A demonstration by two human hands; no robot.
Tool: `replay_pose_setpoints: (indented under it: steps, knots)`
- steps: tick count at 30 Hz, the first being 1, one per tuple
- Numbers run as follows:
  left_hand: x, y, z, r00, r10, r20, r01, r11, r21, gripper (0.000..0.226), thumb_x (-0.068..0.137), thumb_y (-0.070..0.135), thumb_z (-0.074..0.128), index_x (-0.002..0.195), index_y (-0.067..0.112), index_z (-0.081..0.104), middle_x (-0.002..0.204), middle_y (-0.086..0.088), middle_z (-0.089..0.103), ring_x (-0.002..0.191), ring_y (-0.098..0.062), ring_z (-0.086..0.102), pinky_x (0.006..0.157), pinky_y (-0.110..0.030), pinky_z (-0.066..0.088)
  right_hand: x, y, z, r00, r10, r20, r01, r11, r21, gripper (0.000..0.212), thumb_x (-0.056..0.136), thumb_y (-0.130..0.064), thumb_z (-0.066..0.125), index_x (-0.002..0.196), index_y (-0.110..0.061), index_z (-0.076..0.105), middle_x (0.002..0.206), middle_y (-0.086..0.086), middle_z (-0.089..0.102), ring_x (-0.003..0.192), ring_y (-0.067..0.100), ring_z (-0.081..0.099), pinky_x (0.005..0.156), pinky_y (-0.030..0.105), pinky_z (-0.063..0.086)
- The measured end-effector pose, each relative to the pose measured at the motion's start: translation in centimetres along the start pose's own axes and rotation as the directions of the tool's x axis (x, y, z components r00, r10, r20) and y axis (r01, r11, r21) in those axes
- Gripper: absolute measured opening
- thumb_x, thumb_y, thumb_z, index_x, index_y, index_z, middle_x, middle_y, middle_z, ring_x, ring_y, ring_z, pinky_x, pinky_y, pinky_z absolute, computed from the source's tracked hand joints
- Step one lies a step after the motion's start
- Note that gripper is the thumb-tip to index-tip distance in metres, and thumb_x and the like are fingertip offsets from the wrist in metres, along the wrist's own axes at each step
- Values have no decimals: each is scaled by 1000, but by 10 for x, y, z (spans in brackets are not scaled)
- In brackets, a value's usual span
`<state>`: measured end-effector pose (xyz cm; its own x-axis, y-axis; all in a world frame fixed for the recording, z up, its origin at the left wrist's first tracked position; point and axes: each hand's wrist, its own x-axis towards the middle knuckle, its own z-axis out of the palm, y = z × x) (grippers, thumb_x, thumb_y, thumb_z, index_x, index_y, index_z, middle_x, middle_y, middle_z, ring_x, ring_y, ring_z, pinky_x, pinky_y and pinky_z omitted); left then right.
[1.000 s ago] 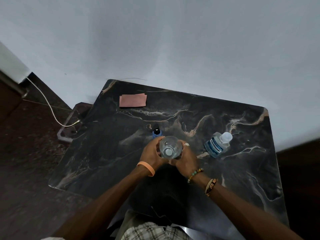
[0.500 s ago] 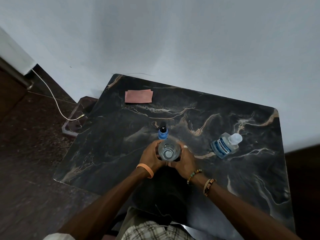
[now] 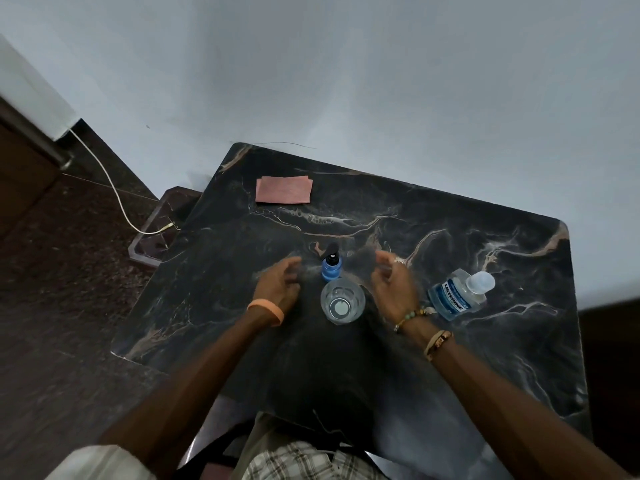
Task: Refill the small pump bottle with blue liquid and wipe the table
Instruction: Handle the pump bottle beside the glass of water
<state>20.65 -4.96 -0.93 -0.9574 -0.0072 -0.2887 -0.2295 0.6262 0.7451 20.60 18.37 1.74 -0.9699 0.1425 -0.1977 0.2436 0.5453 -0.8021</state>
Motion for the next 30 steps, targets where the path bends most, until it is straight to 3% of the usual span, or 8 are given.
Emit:
replay_pose_setpoints:
  steps: [6,10,13,16,21,23,26,30]
  knots:
    - [42,33,-3,979,53,198,-86,983,160,61,78,13,75,134,22,51,130,-2,60,115,-20,58,99,-36,47,30,-39,11,945,-33,326,44,999,-27,56,85,-16,70,136,-15,47,134,3,55,121,17,53,98,38,49]
    - [58,46,2,966,114,231,-194,913,359,44,72,27,80,112,18,62,109,-3,68,92,-20,62,75,-25,40,36,-52,21,925,-28,378,30,1000,2,64,77,-9,76,135,-11,49,130,3,57,118,18,55,97,31,49]
    - [62,48,5,968,115,225,-192,911,364,41,69,30,83,101,14,63,100,-5,69,83,-22,61,70,-27,43,36,-55,27,938,-81,338,119,989,-93,58,76,-9,77,129,-12,55,122,2,61,111,16,58,91,21,47]
    - [64,50,5,966,123,227,-197,920,338,35,70,30,82,98,15,67,95,-4,71,88,-23,65,78,-33,51,36,-55,30,955,-127,267,169,975,-142,36,82,-11,72,117,-11,63,102,-3,63,99,16,61,71,4,39]
    - [60,58,5,970,175,168,-176,984,-9,45,66,12,85,106,21,66,95,5,71,89,-12,68,82,-28,56,37,-53,23,987,-137,88,145,985,-89,24,86,-19,68,108,-13,62,95,-3,64,91,17,62,68,20,43]
    - [58,67,9,959,235,162,-235,972,-15,52,62,20,88,106,27,61,94,13,66,88,-6,65,77,-21,54,35,-51,18,989,-150,3,150,988,-30,27,87,-24,66,112,-14,61,100,-2,66,93,16,63,70,23,49]
    - [53,86,17,951,287,115,-280,957,-73,49,62,27,84,106,23,63,99,3,70,91,-15,67,83,-37,55,25,-51,8,981,-169,-97,169,986,-7,40,88,-32,63,125,-18,55,114,0,65,101,13,61,85,35,54]
    - [42,105,28,949,294,113,-250,920,-301,62,58,23,83,117,19,64,107,-1,72,100,-18,68,89,-45,54,9,-46,-13,942,-276,-189,269,961,-64,56,86,-41,65,135,-21,47,126,3,57,113,13,54,93,29,47]
